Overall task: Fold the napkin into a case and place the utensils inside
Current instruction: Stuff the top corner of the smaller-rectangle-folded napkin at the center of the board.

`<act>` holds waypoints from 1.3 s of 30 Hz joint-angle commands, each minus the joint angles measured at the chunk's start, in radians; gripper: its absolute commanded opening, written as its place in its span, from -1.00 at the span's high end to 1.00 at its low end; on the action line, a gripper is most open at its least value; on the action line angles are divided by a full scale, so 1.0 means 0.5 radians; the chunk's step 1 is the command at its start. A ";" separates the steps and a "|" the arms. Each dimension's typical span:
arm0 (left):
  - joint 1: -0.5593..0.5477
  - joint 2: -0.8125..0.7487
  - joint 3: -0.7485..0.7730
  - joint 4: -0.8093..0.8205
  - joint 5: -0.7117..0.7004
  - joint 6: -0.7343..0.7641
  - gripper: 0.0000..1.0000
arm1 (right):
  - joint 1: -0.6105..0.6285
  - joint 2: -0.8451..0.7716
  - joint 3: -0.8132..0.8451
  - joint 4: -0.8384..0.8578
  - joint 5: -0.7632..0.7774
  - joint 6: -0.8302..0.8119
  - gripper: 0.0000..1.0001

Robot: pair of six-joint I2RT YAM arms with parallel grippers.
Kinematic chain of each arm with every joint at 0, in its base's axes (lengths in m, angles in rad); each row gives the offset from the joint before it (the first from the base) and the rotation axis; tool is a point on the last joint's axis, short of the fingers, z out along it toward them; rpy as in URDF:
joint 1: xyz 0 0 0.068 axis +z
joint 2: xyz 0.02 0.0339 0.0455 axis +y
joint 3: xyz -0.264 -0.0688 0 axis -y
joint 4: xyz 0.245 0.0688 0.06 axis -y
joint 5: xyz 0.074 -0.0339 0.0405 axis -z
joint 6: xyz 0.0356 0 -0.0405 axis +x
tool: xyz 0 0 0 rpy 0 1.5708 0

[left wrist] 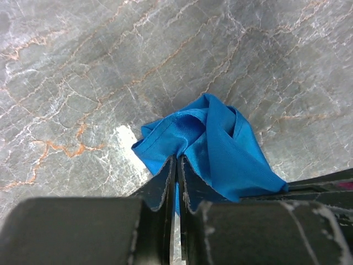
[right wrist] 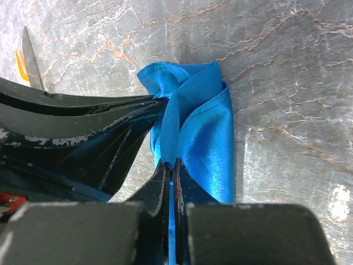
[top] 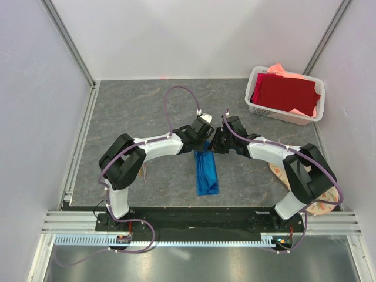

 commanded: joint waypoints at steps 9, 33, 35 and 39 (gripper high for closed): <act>0.009 -0.201 -0.002 -0.063 0.349 -0.289 0.91 | 0.031 0.162 0.105 0.212 -0.091 0.116 1.00; 0.132 -0.293 -0.174 -0.033 0.502 -0.498 0.96 | 0.090 0.163 0.066 0.228 -0.109 -0.043 0.34; 0.135 -0.293 -0.180 -0.033 0.502 -0.501 0.96 | 0.090 0.129 0.059 0.191 -0.097 -0.055 0.23; 0.135 -0.299 -0.183 -0.036 0.502 -0.504 0.96 | 0.087 0.089 0.059 0.154 -0.109 -0.089 0.14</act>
